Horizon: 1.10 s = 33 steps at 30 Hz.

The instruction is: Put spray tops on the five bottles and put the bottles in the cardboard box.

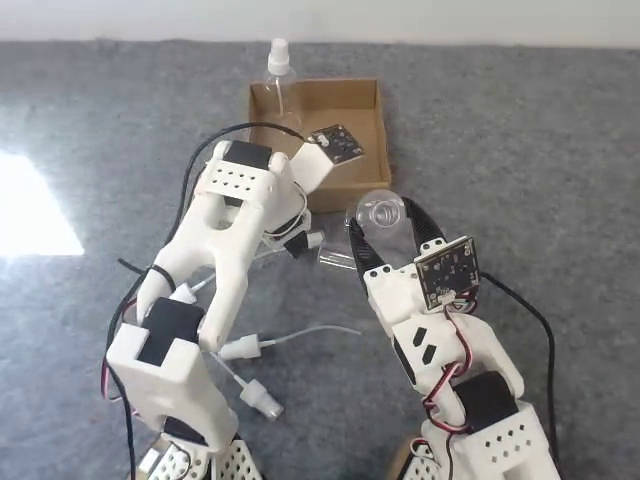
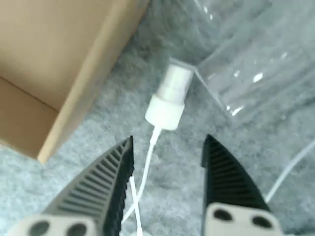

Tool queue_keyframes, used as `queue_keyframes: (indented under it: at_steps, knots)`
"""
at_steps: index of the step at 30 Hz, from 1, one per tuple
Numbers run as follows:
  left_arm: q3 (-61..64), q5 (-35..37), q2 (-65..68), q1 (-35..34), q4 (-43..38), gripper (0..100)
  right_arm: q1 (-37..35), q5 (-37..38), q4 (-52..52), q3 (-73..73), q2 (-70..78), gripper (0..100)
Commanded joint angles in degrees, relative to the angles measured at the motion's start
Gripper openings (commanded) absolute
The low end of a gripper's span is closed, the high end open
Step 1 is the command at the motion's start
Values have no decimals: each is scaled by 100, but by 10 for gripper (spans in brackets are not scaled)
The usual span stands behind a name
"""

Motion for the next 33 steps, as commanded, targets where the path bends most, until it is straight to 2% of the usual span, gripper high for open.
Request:
queue_keyframes:
  at_steps: [1, 8, 13, 21, 28, 33]
  knots:
    - [-48, -18, -202, 176, -193, 242, 57, 105, 31, -369, -180, 101]
    - [-75, -26, 554, 211, -862, 243, 57, 114, 31, -369, -180, 101]
    - [-75, -35, 826, 255, -923, 236, 57, 123, 31, -369, -180, 101]
    - [-75, -35, 1002, 264, -853, 91, 57, 132, 31, -369, -180, 101]
    - [-75, -35, 985, 281, -360, 23, 57, 114, 31, -369, -171, 101]
    - [-75, -44, 985, 466, 554, 23, 57, 114, 31, -369, -171, 101]
